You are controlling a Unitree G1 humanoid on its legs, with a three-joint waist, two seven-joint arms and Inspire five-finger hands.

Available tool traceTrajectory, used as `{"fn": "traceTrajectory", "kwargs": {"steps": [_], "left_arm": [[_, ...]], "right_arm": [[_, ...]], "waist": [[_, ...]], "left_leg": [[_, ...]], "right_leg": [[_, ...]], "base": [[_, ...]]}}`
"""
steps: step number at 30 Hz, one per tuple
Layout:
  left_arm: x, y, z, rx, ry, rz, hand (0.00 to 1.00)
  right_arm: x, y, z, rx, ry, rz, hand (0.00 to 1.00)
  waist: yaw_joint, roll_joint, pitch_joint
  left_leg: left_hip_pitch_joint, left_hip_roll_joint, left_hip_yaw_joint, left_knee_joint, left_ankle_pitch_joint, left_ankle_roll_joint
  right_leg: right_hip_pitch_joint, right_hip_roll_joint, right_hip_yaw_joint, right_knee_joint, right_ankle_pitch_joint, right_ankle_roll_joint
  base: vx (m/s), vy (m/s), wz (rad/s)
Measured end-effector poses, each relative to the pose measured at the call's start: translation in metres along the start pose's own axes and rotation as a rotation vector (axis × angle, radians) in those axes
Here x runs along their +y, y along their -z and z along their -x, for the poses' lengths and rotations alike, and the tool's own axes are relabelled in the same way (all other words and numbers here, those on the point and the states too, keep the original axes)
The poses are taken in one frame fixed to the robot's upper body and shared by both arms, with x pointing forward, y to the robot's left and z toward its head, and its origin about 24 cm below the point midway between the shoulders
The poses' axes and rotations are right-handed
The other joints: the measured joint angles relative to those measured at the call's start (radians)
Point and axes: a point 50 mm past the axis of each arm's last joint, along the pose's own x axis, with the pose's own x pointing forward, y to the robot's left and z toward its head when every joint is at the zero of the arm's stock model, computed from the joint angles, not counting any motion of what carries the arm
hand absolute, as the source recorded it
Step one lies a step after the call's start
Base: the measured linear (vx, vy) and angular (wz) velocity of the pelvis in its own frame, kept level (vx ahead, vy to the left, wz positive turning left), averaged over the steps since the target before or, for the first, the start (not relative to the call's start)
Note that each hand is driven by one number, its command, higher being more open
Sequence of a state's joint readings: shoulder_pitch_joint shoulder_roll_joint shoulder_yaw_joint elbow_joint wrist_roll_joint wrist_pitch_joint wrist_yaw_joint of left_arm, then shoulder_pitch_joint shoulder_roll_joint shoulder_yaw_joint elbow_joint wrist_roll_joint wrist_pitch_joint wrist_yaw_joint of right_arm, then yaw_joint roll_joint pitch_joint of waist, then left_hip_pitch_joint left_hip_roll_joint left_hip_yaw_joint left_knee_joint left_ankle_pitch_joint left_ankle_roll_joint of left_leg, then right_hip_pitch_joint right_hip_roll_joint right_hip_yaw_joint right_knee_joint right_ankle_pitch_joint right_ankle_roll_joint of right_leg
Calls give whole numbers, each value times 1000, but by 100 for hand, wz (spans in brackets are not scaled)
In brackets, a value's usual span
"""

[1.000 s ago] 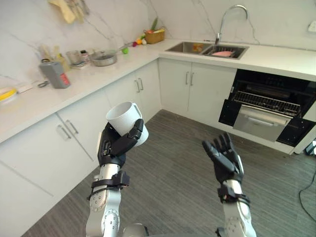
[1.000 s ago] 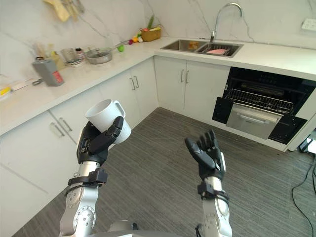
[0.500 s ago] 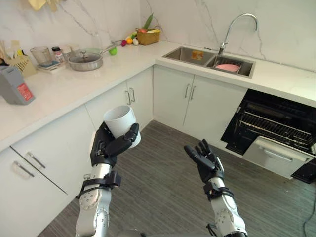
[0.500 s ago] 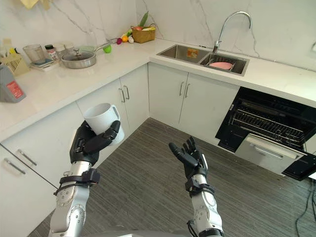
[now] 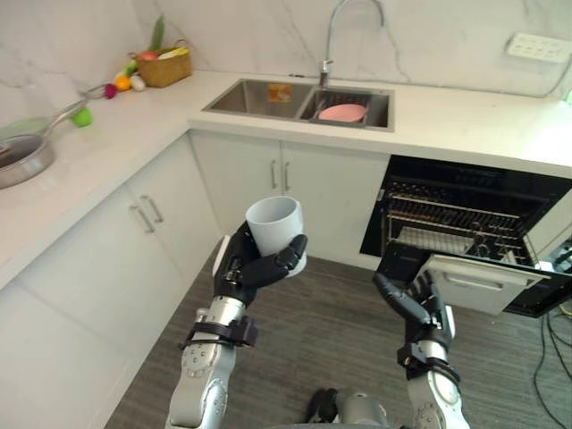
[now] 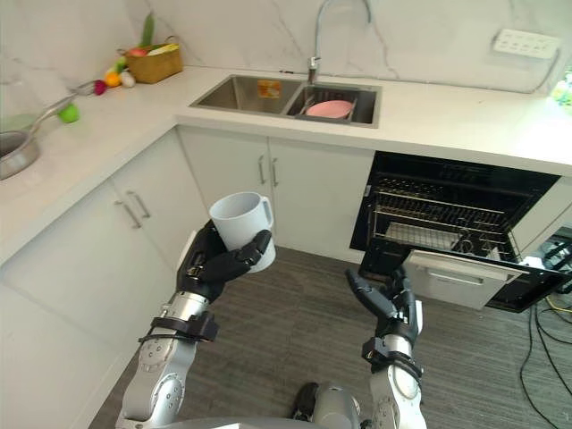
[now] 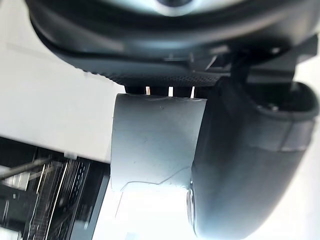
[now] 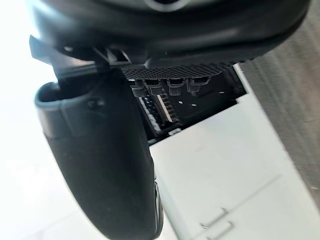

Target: Walk over to the sink, pick up the cup, carry it to the dishwasher, place the cup inside the dishwasher, then close the dishwasher door

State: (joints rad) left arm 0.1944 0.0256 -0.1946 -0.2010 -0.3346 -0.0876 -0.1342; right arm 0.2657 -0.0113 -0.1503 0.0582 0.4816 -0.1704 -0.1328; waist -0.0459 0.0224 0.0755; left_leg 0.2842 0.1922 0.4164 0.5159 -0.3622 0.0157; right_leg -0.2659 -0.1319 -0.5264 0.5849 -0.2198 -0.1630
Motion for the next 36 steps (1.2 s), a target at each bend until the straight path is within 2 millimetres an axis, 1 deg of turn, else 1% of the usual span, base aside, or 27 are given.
{"fn": "traceTrajectory", "kwargs": {"steps": [1, 2, 3, 4, 5, 6, 7, 8, 9, 10, 12, 16, 17, 18, 19, 20, 21, 22, 24, 27, 28, 29, 31, 33, 34, 35, 36], "left_arm": [[-3, 1, -1, 3, 8, 4, 0], [-8, 1, -4, -1, 19, 12, 0], [-8, 1, -5, -5, 14, 14, 0], [-9, 1, -6, -4, 2, 18, 0], [-10, 2, -6, 3, -11, 17, 0], [-10, 3, -5, 7, -17, 16, 0], [-9, 4, -3, 10, -37, 19, 0], [-8, 4, -2, 8, -48, 20, 0], [-9, 4, -2, 5, -50, 20, 0], [-12, 2, 0, -13, -62, 28, 0], [-22, -3, 0, -37, -50, 42, 0], [-22, -9, -1, -68, -49, 50, 0], [-21, -10, 0, -75, -47, 48, 0], [-21, -11, 0, -80, -42, 44, 0], [-21, -11, 0, -79, -43, 45, 0], [-18, -11, 1, -73, -41, 29, 0], [-14, -10, 2, -64, -41, 5, 0], [-13, -10, 2, -62, -43, 1, 0], [-11, -7, -3, -50, -37, -8, 0], [-15, -10, -14, -64, -3, -18, 0], [-17, -13, -17, -75, 10, -29, 0], [-17, -14, -19, -75, 12, -37, 0], [-12, -15, -19, -62, -21, -58, 0], [-4, -19, -18, -69, -66, -69, 0], [2, -21, -18, -79, -103, -74, 0], [5, -22, -18, -82, -116, -77, 0], [7, -23, -17, -81, -120, -85, 0]], "right_arm": [[1, -6, -1, -31, -6, -4, 100], [3, -18, -2, -89, -36, -12, 100], [6, -23, -3, -111, -52, -13, 100], [12, -28, -6, -136, -88, -21, 100], [18, -30, -5, -149, -116, -29, 100], [21, -32, -4, -157, -134, -34, 100], [30, -35, -2, -176, -175, -46, 100], [41, -40, 0, -203, -225, -55, 100], [44, -42, 1, -211, -242, -56, 100], [58, -46, 3, -234, -312, -63, 100], [64, -48, 4, -242, -362, -43, 100], [57, -49, 3, -236, -368, -2, 100], [55, -50, 3, -237, -364, 1, 100], [53, -51, 2, -241, -365, 6, 100], [53, -51, 2, -243, -370, 10, 100], [53, -50, 2, -236, -378, 10, 100], [53, -46, 0, -224, -390, 7, 100], [54, -46, -2, -220, -398, 10, 100], [48, -47, -9, -216, -381, 17, 100], [33, -43, -13, -202, -297, 5, 100], [28, -38, -14, -183, -252, -10, 100], [25, -31, -15, -156, -218, -21, 100], [24, -18, -15, -101, -208, -25, 100], [31, -8, -14, -58, -240, -29, 100], [36, -6, -13, -49, -270, -33, 100], [37, -6, -12, -48, -282, -34, 100], [37, -6, -12, -50, -284, -33, 100]], "waist": [[0, 6, -3], [4, 18, 1], [6, 23, 2], [6, 33, 0], [6, 34, 1], [6, 31, 4], [11, 23, 9], [30, 22, 8], [35, 21, 8], [53, 21, 8], [51, 19, 8], [56, 21, 7], [57, 22, 6], [57, 26, 3], [56, 31, 0], [44, 17, -18], [16, -40, -33], [15, -51, -34], [4, -60, -37], [0, -59, -36], [2, -59, -36], [4, -57, -31], [6, -47, -22], [4, -34, -12], [1, -22, -4], [-3, -11, 4], [2, -7, 10]], "left_leg": [[-23, 17, -1, 72, 31, -3], [-71, 49, -22, 228, 127, -33], [-109, 65, -57, 317, 188, -47], [-199, 77, -132, 499, 205, -74], [-278, 85, -178, 616, 195, -73], [-312, 88, -185, 627, 181, -58], [-365, 88, -175, 563, 145, -35], [-401, 80, -155, 402, 122, -29], [-408, 76, -154, 341, 121, -29], [-438, 66, -169, 88, 137, -50], [-489, 73, -187, -184, 218, -85], [-509, 67, -181, -228, 319, -73], [-497, 59, -187, -232, 364, -57], [-459, 31, -229, -246, 464, -16], [-438, 21, -244, -247, 496, -16], [-414, -1, -264, -258, 423, -80], [-405, -69, -249, -277, 402, -105], [-401, -87, -234, -285, 395, -93], [-401, -149, -228, -277, 364, -50], [-404, -198, -245, -262, 333, -17], [-402, -214, -245, -258, 321, -2], [-385, -224, -234, -259, 309, 12], [-334, -226, -203, -284, 291, 31], [-302, -214, -164, -315, 278, 48], [-296, -202, -154, -327, 269, 59], [-289, -193, -154, -337, 266, 58], [-277, -182, -146, -337, 256, 45]], "right_leg": [[7, 12, 11, 0, -11, 1], [30, 40, 51, -5, -22, -7], [45, 57, 69, -16, -26, -9], [84, 102, 107, -54, -27, -11], [142, 134, 142, -102, -24, -7], [175, 146, 163, -126, -23, -3], [227, 163, 219, -173, -21, 11], [254, 167, 283, -206, -16, 21], [260, 167, 304, -211, -15, 23], [280, 163, 373, -219, -25, 34], [318, 146, 416, -209, -49, 56], [356, 105, 422, -178, -95, 135], [357, 99, 435, -158, -113, 166], [356, 90, 470, -114, -150, 226], [354, 88, 479, -97, -169, 249], [351, 61, 493, -73, -200, 266], [342, -9, 513, -65, -220, 286], [339, -31, 514, -70, -215, 296], [374, -98, 474, -131, -175, 350], [354, -138, 456, -64, -132, 377], [296, -163, 452, 48, -95, 365], [246, -197, 421, 148, -38, 331], [230, -244, 351, 205, 40, 295], [210, -239, 335, 188, 15, 297], [181, -211, 311, 161, -45, 293], [158, -176, 295, 131, -70, 288], [131, -125, 276, 43, -65, 274]], "base": [[384, -113, -77], [324, -54, -69], [371, -39, -100], [334, -17, -107], [319, -7, -109], [307, 4, -119], [284, 21, -140], [262, 34, -140], [246, 68, -160], [262, 102, -119], [375, 164, -93], [358, 210, -60], [365, 342, -85], [342, 377, -83], [315, 427, -74], [350, 513, -32], [332, 496, -19], [255, 388, -14], [161, 312, 11], [91, 264, 35], [60, 243, 6], [60, 240, -9], [63, 239, -52], [44, 188, -67], [32, 102, -41], [57, 104, -28], [45, 67, -7]]}}
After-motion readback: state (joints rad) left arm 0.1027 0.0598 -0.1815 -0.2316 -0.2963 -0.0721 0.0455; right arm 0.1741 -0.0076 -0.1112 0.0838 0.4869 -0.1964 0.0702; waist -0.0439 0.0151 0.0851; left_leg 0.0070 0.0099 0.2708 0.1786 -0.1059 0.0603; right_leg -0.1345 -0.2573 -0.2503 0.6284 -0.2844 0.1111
